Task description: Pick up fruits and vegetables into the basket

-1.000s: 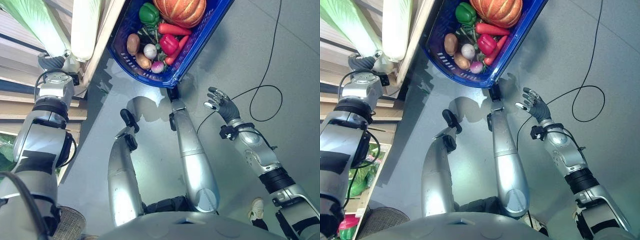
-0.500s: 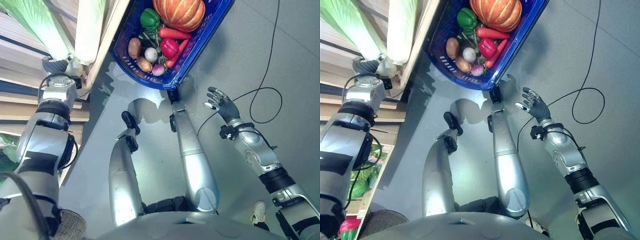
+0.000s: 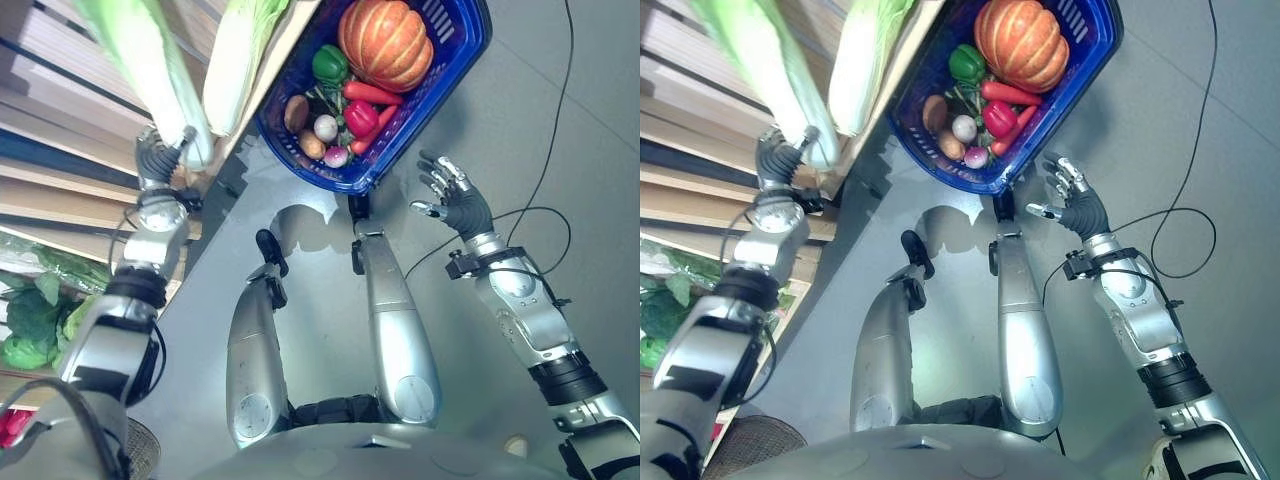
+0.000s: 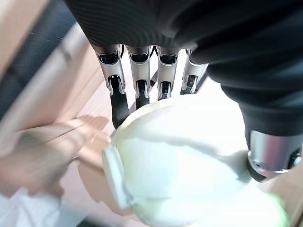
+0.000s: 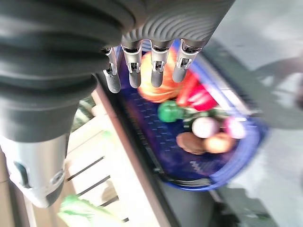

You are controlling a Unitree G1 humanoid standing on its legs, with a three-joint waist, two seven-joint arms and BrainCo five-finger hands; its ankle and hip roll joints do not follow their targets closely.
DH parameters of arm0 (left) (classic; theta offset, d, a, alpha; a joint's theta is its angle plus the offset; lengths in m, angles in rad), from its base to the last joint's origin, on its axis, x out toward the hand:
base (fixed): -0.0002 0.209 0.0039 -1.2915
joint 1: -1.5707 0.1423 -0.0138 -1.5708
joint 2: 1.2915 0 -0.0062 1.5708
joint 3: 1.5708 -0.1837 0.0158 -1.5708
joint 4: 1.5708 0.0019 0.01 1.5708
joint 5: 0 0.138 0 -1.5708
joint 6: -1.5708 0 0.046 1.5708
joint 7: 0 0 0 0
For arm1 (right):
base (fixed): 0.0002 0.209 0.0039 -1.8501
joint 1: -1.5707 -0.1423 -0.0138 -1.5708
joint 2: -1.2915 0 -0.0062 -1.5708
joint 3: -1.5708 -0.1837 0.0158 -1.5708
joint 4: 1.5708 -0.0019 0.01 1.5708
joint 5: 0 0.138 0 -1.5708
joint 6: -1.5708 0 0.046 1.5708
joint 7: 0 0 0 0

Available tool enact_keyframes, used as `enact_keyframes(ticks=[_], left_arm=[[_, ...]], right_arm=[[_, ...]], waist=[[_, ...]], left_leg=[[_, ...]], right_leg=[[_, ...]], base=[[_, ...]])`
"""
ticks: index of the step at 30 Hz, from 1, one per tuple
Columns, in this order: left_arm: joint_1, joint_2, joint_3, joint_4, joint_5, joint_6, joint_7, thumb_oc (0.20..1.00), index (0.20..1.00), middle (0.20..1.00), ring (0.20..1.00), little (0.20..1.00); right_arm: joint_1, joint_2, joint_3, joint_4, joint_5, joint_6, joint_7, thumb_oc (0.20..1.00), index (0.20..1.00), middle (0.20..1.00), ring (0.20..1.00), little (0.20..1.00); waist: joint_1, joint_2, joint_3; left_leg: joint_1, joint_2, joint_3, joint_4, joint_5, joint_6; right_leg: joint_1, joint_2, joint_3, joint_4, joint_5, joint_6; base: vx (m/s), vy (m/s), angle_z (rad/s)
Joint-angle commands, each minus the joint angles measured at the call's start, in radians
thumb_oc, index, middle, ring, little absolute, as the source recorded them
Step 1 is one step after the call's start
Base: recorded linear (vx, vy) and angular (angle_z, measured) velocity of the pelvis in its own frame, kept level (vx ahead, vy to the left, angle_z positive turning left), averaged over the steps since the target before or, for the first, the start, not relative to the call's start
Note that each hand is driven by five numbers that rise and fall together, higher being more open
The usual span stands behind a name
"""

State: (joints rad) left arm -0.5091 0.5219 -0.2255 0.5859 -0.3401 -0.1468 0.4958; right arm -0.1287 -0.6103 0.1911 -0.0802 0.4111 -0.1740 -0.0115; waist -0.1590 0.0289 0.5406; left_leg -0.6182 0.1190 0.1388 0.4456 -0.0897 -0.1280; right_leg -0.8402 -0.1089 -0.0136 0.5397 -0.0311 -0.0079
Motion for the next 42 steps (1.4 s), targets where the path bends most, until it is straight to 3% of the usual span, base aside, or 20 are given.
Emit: enact_keyframes(ticks=[1,7,20,27,29,30,31,42], left_arm=[[0.144,0.039,0.084,-0.053,0.092,-0.064,0.039,0.2,0.2,0.2,0.2,0.2],[0.266,0.028,0.116,-0.23,0.15,-0.073,0.001,0.2,0.2,0.2,0.2,0.2],[0.313,0.101,0.125,-0.407,0.238,-0.055,-0.092,0.2,0.2,0.2,0.2,0.2],[0.3,0.107,0.107,-0.438,0.253,-0.022,-0.089,0.2,0.2,0.2,0.2,0.2],[0.278,0.109,0.101,-0.437,0.26,-0.014,-0.076,0.555,0.555,0.555,0.555,0.555],[0.274,0.11,0.101,-0.436,0.259,-0.015,-0.073,0.598,0.598,0.598,0.598,0.598],[0.265,0.113,0.101,-0.442,0.25,-0.014,-0.075,1.0,1.0,1.0,1.0,1.0],[0.149,0.094,0.056,-0.462,0.246,0.061,-0.035,1.0,1.0,1.0,1.0,1.0]], right_arm=[[0.044,-0.004,-0.048,-0.094,-0.034,-0.067,0.009,1.0,1.0,1.0,1.0,1.0],[0.011,0.001,-0.076,-0.145,-0.019,-0.061,0.017,1.0,1.0,1.0,1.0,1.0],[-0.138,0.068,-0.036,-0.165,0.207,0.201,0.07,1.0,1.0,1.0,1.0,1.0],[-0.182,0.103,0.01,-0.169,0.182,0.209,0.052,1.0,1.0,1.0,1.0,1.0],[-0.195,0.106,0.017,-0.169,0.175,0.211,0.029,1.0,1.0,1.0,1.0,1.0],[-0.197,0.106,0.018,-0.169,0.176,0.215,0.023,1.0,1.0,1.0,1.0,1.0],[-0.198,0.107,0.02,-0.164,0.184,0.218,0.007,1.0,1.0,1.0,1.0,1.0],[-0.121,0.118,0.041,-0.099,0.175,0.192,-0.033,1.0,1.0,1.0,1.0,1.0]], waist=[[0.014,0.007,-0.021],[0.062,0.001,-0.021],[0.132,0.005,-0.021],[0.141,0.007,-0.021],[0.138,0.006,-0.021],[0.138,0.006,-0.021],[0.137,0.005,-0.021],[0.081,-0.004,-0.021]], left_leg=[[-0.053,-0.064,0.024,-0.006,-0.005,0.084],[-0.011,-0.072,0.009,-0.027,-0.004,0.093],[0.049,-0.077,-0.008,-0.061,0.034,0.109],[0.079,-0.075,-0.009,-0.073,0.04,0.11],[0.084,-0.075,-0.008,-0.072,0.039,0.11],[0.085,-0.075,-0.008,-0.071,0.039,0.11],[0.088,-0.074,-0.007,-0.069,0.038,0.11],[0.101,-0.06,0.014,-0.067,0.037,0.104]], right_leg=[[0.082,0.001,-0.061,-0.004,-0.12,0.061],[0.146,-0.006,-0.091,-0.03,-0.118,0.068],[0.223,-0.021,-0.134,-0.065,-0.078,0.07],[0.254,-0.025,-0.131,-0.08,-0.069,0.076],[0.258,-0.025,-0.128,-0.079,-0.07,0.077],[0.259,-0.025,-0.127,-0.078,-0.07,0.077],[0.261,-0.026,-0.125,-0.076,-0.071,0.077],[0.26,-0.012,-0.097,-0.069,-0.075,0.078]], base=[[-0.03,-0.114,0.16],[-0.02,-0.089,0.14],[-0.02,-0.068,0.11],[0.01,-0.028,0.04],[0.0,0.0,0.0],[0.0,0.0,0.0],[0.0,0.0,0.0],[0.0,-0.002,-0.03]])
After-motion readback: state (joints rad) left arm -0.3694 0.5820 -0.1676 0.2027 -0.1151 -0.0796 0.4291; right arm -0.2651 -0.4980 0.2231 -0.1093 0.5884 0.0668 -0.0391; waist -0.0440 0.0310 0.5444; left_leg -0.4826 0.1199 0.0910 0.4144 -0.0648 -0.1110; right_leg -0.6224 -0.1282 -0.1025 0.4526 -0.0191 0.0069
